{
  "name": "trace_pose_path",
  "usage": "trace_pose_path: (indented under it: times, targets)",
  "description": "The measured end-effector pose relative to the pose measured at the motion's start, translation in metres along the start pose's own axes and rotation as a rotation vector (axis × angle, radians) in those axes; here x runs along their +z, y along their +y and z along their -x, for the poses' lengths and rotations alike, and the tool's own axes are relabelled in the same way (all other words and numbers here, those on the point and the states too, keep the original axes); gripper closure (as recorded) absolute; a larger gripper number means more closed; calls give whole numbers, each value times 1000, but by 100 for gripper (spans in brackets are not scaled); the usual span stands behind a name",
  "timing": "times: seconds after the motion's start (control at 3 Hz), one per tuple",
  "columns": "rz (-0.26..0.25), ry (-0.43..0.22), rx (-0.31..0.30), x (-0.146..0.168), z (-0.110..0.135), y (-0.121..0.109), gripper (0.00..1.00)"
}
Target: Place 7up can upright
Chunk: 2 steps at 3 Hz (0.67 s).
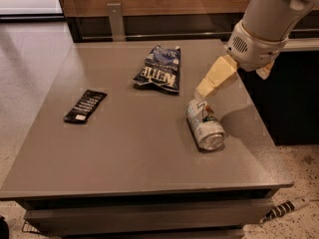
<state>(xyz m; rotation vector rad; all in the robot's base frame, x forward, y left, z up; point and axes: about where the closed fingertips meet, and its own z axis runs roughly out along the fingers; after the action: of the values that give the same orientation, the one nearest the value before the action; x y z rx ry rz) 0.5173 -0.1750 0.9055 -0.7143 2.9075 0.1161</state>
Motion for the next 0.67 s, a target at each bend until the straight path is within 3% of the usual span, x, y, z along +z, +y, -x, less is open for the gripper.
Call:
trace_pose_path:
  times: [0.67]
  targets:
    - [-12, 57, 76, 10, -22, 13, 0]
